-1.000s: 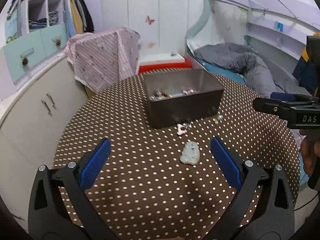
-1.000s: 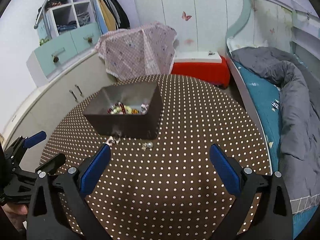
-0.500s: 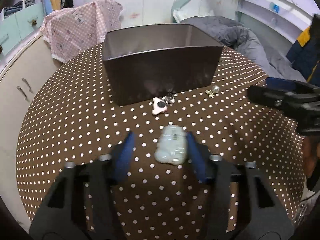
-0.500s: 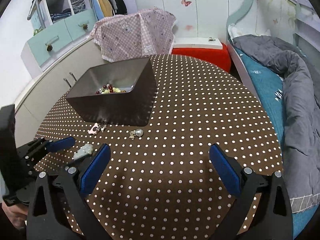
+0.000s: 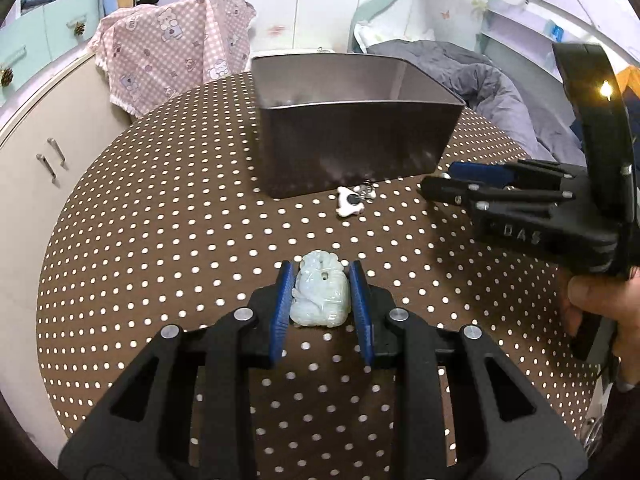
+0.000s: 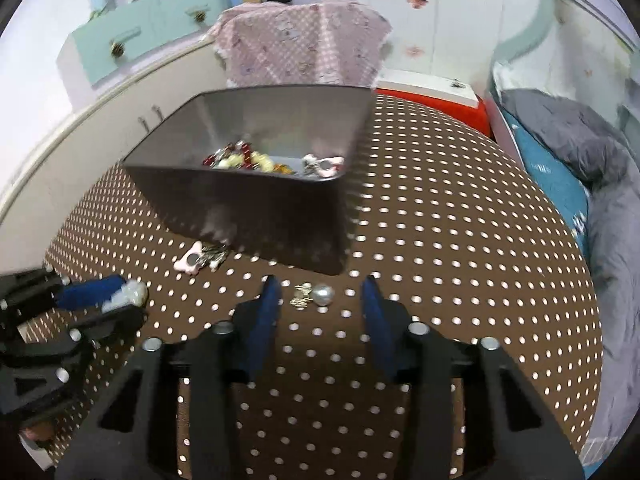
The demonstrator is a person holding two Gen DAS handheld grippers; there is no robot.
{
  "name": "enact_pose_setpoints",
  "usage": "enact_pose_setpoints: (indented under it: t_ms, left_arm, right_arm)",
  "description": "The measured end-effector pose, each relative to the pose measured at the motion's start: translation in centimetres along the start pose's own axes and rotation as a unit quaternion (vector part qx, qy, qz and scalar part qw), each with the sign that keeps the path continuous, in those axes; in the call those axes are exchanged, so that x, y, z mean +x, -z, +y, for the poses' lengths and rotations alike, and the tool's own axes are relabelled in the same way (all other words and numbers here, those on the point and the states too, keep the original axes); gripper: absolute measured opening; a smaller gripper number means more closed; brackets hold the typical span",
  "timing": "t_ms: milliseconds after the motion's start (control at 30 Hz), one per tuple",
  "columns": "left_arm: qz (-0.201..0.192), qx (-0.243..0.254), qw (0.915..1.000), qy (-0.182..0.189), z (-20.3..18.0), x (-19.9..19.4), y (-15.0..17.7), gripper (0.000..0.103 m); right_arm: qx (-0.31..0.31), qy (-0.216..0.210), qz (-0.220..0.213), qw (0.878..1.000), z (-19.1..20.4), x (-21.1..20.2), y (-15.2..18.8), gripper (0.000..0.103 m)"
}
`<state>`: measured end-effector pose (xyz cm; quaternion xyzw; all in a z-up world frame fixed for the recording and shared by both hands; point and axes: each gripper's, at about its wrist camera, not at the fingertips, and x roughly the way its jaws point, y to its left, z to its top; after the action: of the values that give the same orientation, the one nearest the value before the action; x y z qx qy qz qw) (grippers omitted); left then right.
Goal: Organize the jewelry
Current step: 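Grasp the carved jade figure with the left gripper while the right gripper grasps the pearl earring, then lower the jade figure and pearl earring into the tray and open both grippers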
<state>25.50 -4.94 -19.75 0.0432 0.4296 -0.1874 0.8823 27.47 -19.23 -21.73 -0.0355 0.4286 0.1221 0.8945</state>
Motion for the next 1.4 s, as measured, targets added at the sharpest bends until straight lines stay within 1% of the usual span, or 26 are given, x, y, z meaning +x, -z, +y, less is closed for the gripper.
enact_pose_setpoints:
  t_ms: [33, 67, 167, 300, 467, 700, 833, 933, 1000, 1100, 1400]
  left_arm:
    - [-0.001, -0.002, 1.0000, -0.001, 0.2, -0.2, 0.1, 0.028]
    - [-0.003, -0.005, 1.0000, -0.001, 0.3, -0.3, 0.1, 0.028]
    - [-0.007, -0.009, 0.9999, 0.001, 0.7, -0.5, -0.1, 0.028]
    - [-0.018, -0.014, 0.9997, 0.003, 0.9, -1.3, -0.4, 0.028]
    - [-0.037, -0.017, 0.9991, 0.005, 1.3, -2.8, -1.0, 0.028]
    - [-0.083, -0.018, 0.9964, 0.007, 1.6, -6.5, -3.0, 0.028]
    - [-0.121, -0.017, 0.9925, 0.006, 2.0, -9.0, -5.5, 0.028]
    - [-0.145, -0.014, 0.9893, 0.003, 2.3, -10.2, -7.6, 0.028]
    - [-0.160, -0.009, 0.9870, 0.004, 2.1, -10.9, -9.0, 0.028]
    - [-0.170, -0.008, 0.9853, 0.009, 1.8, -11.0, -10.5, 0.028]
    - [-0.159, -0.017, 0.9864, 0.039, 1.0, -9.2, -13.1, 0.028]
  right_arm:
    - [-0.003, -0.003, 0.000, 1.000, 0.1, -0.1, 0.1, 0.021]
    - [-0.002, -0.005, -0.001, 1.000, 0.0, -0.2, 0.3, 0.017]
    - [-0.001, -0.013, -0.005, 1.000, 0.0, -0.7, 0.8, 0.016]
    - [0.001, -0.027, -0.019, 0.999, 0.1, -2.5, 1.6, 0.016]
    - [0.002, -0.039, -0.044, 0.998, -0.1, -5.2, 0.8, 0.016]
    - [0.000, -0.057, -0.105, 0.993, -0.7, -10.4, -2.4, 0.016]
    - [-0.012, -0.058, -0.144, 0.988, -0.9, -13.2, -4.6, 0.016]
    - [-0.019, -0.055, -0.165, 0.985, -1.0, -14.4, -6.4, 0.016]
    - [-0.023, -0.055, -0.173, 0.983, -1.0, -14.9, -7.2, 0.016]
    - [-0.024, -0.057, -0.179, 0.982, -1.1, -14.9, -8.5, 0.016]
    - [-0.013, -0.072, -0.166, 0.983, -1.3, -12.7, -10.5, 0.016]
